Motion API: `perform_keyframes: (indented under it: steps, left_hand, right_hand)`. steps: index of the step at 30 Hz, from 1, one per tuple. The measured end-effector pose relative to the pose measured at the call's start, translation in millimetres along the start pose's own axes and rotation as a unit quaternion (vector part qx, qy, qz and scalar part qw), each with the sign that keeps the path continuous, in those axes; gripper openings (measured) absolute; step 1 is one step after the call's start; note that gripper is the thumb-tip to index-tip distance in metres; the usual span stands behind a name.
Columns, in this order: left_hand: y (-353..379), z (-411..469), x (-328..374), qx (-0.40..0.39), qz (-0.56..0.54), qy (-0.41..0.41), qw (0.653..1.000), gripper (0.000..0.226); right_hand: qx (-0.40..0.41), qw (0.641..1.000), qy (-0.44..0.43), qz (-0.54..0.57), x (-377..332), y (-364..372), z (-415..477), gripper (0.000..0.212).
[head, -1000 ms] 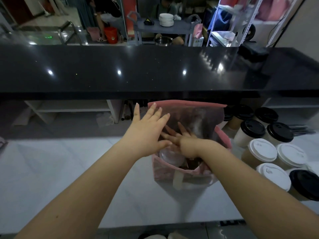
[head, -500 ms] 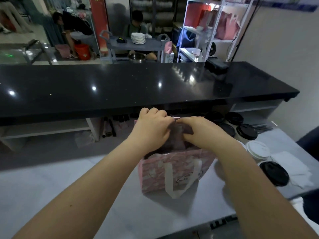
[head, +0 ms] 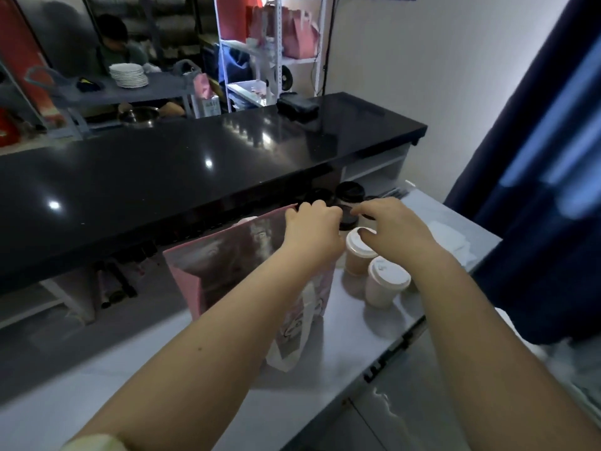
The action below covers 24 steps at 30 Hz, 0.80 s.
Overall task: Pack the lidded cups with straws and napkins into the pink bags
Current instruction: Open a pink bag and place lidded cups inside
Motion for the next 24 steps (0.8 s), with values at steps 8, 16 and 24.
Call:
perform_keyframes:
  steps: [8,16,24]
  left_hand:
    - [54.9,37.1,43.2,0.011,0.031,-0.063,0.997,0.030]
    - [101.0,100.7,37.1,0.009,0.031,-0.183,0.983,0.031]
    - [120.3,119.3,-1.7,0.057,0.017,-0.308,0.950,0.037]
  right_hand:
    - [-0.022,0.999,0.029,0.006,65.8,30.1,2.9,0.040]
    - [-0.087,0.995,-0.052,0.017,110.7,82.9,48.9,0.044]
    - [-0.091,0.974,-0.196,0.063,112.6,121.6,110.6,0.048]
Point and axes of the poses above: each hand's wrist, its own z-axis towards the middle knuckle, its own y-axis out of the palm, x = y × z, the point moved 2 cm from there along z, towards the middle knuckle, and after that the axes turned 15 degrees about -z, right-handed, at the moved point
